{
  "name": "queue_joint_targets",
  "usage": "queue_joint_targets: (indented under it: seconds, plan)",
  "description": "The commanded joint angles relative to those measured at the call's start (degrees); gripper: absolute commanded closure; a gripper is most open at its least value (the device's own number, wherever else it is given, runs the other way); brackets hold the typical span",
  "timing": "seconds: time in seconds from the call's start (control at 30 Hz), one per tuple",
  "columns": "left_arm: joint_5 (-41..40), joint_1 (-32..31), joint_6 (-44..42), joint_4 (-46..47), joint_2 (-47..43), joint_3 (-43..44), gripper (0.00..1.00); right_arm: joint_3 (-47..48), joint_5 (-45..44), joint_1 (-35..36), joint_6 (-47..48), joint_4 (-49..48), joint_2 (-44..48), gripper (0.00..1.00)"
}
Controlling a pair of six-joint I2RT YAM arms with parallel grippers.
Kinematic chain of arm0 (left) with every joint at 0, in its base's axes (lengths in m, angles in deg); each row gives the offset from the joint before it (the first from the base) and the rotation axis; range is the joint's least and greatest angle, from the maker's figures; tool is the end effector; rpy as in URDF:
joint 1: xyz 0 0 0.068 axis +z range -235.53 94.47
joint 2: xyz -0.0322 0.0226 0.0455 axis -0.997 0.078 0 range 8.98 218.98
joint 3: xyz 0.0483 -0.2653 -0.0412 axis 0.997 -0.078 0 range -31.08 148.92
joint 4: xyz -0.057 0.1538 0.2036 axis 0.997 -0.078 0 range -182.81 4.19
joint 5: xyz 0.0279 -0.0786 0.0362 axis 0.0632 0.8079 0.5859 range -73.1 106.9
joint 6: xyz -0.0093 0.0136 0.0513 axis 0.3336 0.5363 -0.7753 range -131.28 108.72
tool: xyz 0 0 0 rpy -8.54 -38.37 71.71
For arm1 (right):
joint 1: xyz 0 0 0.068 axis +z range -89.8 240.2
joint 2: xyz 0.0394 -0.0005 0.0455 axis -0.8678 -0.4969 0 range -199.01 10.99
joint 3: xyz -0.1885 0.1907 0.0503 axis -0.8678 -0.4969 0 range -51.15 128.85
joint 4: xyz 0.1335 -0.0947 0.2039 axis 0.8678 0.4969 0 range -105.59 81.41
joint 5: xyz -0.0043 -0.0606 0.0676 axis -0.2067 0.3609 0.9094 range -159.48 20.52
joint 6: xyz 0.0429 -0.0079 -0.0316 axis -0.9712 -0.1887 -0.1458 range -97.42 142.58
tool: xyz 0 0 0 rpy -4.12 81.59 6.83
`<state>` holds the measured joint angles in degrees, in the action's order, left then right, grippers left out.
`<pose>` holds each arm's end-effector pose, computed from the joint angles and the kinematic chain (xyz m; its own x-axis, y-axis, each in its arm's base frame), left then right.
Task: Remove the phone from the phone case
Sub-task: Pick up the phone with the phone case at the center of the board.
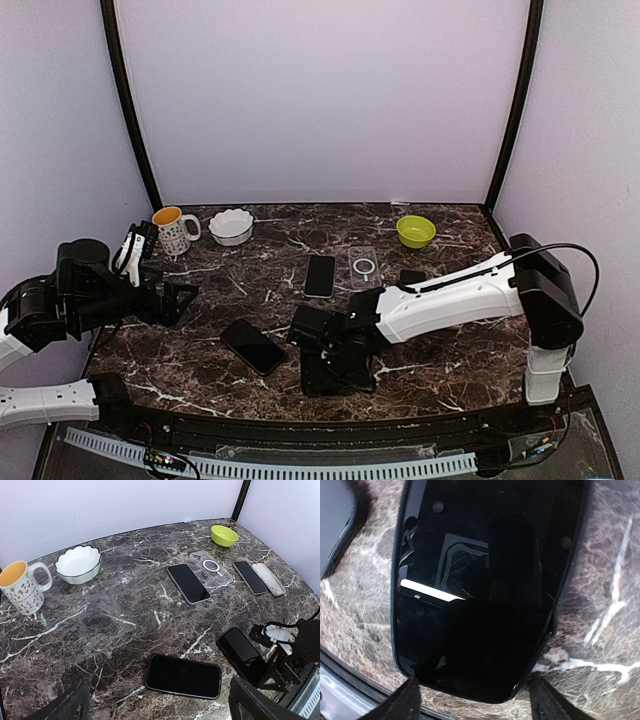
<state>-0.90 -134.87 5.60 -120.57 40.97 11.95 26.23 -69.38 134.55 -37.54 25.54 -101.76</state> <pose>0.0889 -0.0870 0.3158 -0.4076 0.0502 -0.9118 0.4405 0.8854 -0.1482 0.1030 0.3681 0.1576 -0.9657 -0.2328 -0.1150 -0.2523 0.9461 0.2033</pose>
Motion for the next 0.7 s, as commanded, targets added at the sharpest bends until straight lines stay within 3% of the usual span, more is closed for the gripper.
queue_joint_targets:
  seconds: [0.0, 0.2, 0.67]
  plan:
    - [0.09, 0.17, -0.71, 1.05, -0.64, -0.66, 0.01, 3.40, -3.67, 0.06, -0.18, 9.09, -5.62, 0.16]
    - [0.35, 0.13, -0.79, 1.21, -1.39, -0.81, 0.01, 12.25, -5.95, 0.79, -1.73, 13.85, -11.99, 0.05]
    - [1.45, 0.13, -1.15, 1.55, -2.16, -1.10, 0.01, 17.76, -11.06, 1.06, -7.59, 15.42, -9.76, 0.05]
